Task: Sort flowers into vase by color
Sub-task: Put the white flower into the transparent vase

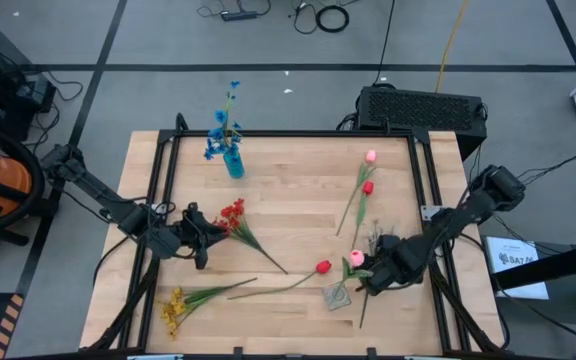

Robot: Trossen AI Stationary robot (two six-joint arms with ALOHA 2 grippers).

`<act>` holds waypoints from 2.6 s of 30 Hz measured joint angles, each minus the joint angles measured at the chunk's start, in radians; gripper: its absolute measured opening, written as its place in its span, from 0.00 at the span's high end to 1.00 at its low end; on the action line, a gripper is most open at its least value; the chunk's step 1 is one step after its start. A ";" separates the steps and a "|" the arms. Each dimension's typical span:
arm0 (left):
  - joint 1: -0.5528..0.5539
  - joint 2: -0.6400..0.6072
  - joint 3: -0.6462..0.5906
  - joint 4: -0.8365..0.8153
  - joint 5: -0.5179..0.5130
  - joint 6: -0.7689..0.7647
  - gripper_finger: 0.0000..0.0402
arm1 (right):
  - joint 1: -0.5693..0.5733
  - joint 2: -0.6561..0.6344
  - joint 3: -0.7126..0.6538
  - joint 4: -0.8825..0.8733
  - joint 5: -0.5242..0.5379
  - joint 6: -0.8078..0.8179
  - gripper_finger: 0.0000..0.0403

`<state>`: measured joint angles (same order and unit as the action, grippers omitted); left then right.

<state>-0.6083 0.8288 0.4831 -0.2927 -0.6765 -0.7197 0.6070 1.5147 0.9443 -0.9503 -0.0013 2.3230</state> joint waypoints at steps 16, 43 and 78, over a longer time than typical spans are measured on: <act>0.000 0.000 0.000 0.000 0.019 -0.006 0.81 | 0.003 0.239 0.005 0.088 0.028 -0.039 0.53; 0.000 0.002 0.001 0.099 0.019 -0.006 0.81 | 0.218 -0.368 -0.003 -0.305 0.664 -0.306 0.99; 0.000 0.002 0.001 0.177 -0.016 -0.006 0.81 | 0.678 -0.255 0.188 0.549 1.362 -1.596 1.00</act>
<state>-0.6079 0.8310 0.4843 -0.1155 -0.6930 -0.7261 1.2845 1.2596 1.1322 -0.4009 1.3604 0.7266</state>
